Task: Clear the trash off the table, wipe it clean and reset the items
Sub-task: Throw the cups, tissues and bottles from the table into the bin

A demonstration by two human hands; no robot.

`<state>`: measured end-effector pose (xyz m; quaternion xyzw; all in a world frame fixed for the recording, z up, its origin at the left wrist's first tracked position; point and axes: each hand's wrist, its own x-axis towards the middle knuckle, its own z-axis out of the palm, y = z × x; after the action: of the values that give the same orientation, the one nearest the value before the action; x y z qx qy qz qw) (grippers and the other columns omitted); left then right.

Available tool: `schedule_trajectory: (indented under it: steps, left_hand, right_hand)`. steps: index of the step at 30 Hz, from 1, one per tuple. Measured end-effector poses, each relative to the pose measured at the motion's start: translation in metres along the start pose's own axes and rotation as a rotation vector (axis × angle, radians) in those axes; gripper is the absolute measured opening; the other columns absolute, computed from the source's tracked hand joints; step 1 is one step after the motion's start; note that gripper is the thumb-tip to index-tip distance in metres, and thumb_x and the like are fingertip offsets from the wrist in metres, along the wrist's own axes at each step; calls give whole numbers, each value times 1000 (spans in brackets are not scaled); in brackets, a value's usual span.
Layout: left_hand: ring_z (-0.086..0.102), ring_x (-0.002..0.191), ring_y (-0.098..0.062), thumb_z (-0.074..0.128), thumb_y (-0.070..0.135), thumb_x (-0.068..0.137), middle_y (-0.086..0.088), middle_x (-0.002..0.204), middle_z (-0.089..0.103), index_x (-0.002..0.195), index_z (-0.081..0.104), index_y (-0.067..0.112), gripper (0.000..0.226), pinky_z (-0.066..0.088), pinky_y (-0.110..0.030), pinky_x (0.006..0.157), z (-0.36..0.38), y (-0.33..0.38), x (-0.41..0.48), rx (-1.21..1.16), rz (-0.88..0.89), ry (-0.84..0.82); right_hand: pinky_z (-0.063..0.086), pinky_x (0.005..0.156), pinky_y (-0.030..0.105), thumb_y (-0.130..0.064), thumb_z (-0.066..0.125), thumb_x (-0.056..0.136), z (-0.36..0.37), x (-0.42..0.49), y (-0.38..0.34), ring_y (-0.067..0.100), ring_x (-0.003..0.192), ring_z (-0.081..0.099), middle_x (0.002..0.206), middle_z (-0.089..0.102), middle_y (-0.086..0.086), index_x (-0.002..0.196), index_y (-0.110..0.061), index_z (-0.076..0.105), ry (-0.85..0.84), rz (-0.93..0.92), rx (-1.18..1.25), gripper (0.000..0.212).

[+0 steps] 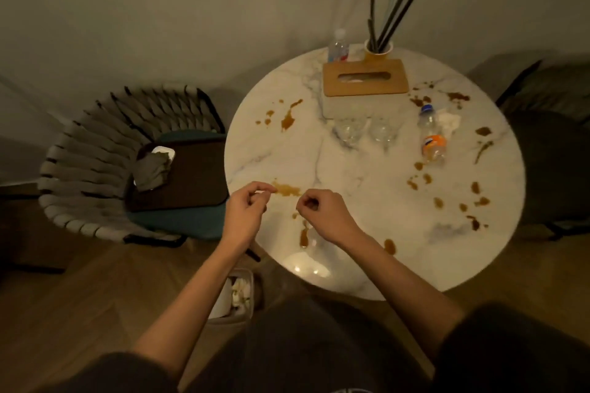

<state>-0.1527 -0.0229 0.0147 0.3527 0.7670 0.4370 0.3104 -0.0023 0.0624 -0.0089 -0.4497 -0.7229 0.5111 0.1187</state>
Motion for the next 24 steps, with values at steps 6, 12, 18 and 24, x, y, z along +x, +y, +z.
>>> schedule_trajectory:
  steps: [6, 12, 18, 24]
  left_hand:
    - [45, 52, -14, 54, 12, 92, -7, 54, 50, 89, 72, 23, 21, 39, -28, 55, 59, 60, 25, 6, 92, -142]
    - [58, 52, -14, 52, 4, 90, -3, 65, 64, 95, 69, 19, 23, 45, -18, 52, 134, 98, 60, 88, 153, -377]
    - [69, 74, -18, 55, 15, 91, -8, 96, 68, 113, 61, 17, 22, 53, -31, 57, 214, 115, 98, 101, 48, -558]
    - [54, 118, -27, 57, 35, 92, -10, 131, 55, 145, 39, 26, 56, 44, -36, 96, 296, 129, 124, 417, 152, -665]
  right_hand:
    - [52, 70, 29, -9, 60, 86, -120, 9, 31, 16, 70, 64, 77, 69, 3, 78, -12, 69, 157, 61, -79, 13]
    - [55, 78, 39, -11, 60, 88, -209, 21, 83, 20, 77, 64, 87, 69, 8, 87, -6, 70, 253, 211, -125, 11]
    - [55, 68, 27, -18, 59, 92, -270, 10, 127, 16, 79, 66, 90, 68, 3, 95, -16, 68, 296, 376, -154, 9]
    - [56, 80, 30, -15, 57, 94, -312, 27, 158, 16, 82, 66, 96, 64, 1, 110, -20, 64, 288, 385, -171, 18]
